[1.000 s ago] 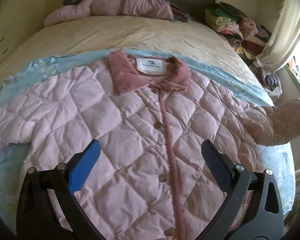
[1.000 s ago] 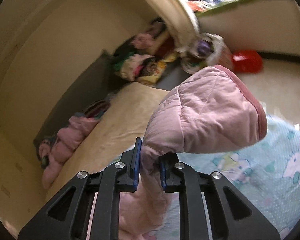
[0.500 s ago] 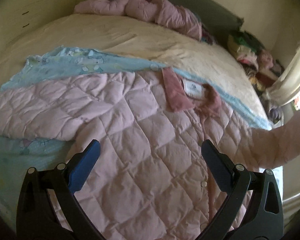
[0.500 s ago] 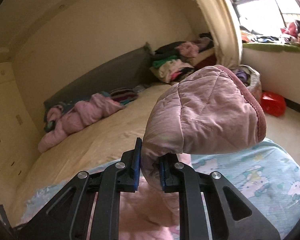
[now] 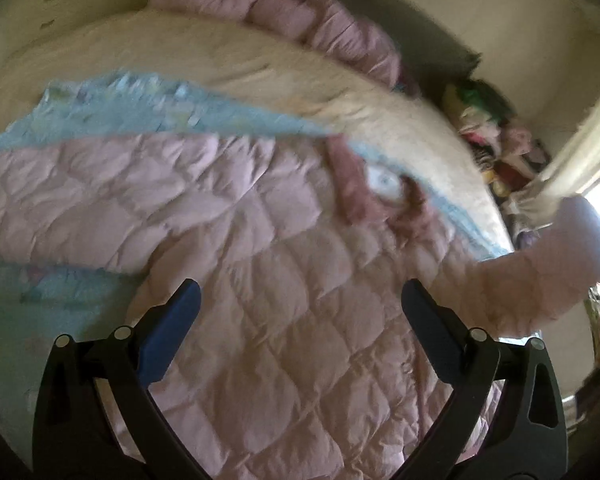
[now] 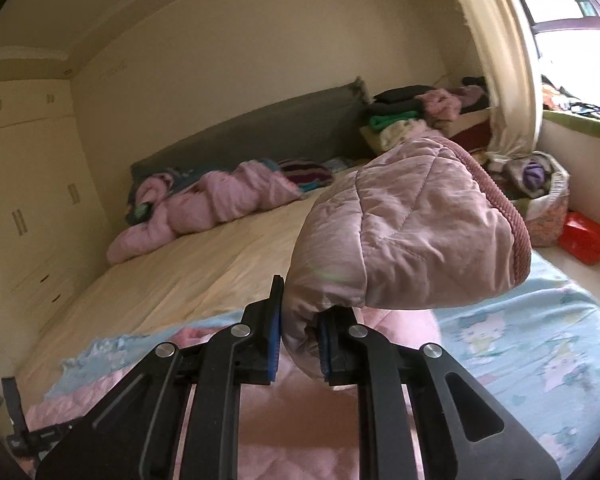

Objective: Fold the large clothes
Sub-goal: 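Lift the sleeve cuff with the right tool and carry it across the jacket front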

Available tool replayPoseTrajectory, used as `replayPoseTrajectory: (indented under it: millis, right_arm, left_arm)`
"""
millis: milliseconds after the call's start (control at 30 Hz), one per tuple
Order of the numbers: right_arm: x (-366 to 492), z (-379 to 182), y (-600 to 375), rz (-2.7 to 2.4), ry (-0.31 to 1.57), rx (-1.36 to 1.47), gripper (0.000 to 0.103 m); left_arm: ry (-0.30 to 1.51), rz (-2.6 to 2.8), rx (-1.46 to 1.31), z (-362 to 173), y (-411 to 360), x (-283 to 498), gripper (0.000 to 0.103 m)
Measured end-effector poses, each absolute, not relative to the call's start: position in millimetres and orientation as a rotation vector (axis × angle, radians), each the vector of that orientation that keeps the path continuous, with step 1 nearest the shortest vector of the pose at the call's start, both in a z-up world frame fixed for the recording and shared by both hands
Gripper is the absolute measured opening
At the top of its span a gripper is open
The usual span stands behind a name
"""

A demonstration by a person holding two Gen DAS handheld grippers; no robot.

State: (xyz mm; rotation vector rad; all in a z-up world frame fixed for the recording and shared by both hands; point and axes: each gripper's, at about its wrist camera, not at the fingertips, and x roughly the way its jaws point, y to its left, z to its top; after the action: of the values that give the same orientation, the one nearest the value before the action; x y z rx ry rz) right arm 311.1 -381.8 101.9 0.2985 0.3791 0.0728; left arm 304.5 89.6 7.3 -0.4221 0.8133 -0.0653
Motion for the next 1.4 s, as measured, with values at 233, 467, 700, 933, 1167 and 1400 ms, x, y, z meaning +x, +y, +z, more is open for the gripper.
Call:
replayPoseTrajectory:
  millis: [233,467,700,933,1167,1400]
  right_arm:
    - [325.1,78.1,-316.9,0.168,0.432,0.255,0.014]
    - [342.9,48.7,-261.5,0.243,0.496,0.241,0.014]
    - [354.5,0.4,-219.8,0.297,0.605,0.234,0.014]
    - [354.4,-40.7,-197.4,0.362,0.713,0.273,0.029]
    - [327.8,-54.0,-222.6,0.299,0.721,0.395,0.071]
    - [335.7,-57.4,-274.2,0.274,0.664,0.694,0.029]
  left_arm:
    - [0.816,-0.03,-0.43,-0.8,105.1,305.5,0.094]
    - [0.849,0.005,-0.411,-13.5,112.9,313.7,0.094]
    - [0.86,0.005,-0.388,-20.4,109.8,318.2,0.094]
    - [0.874,-0.015,-0.345,-27.1,99.2,323.0,0.094]
    - [0.904,-0.052,-0.381,-38.9,101.2,328.3,0.094]
    - [0.905,-0.089,-0.42,-42.3,100.5,330.1,0.094]
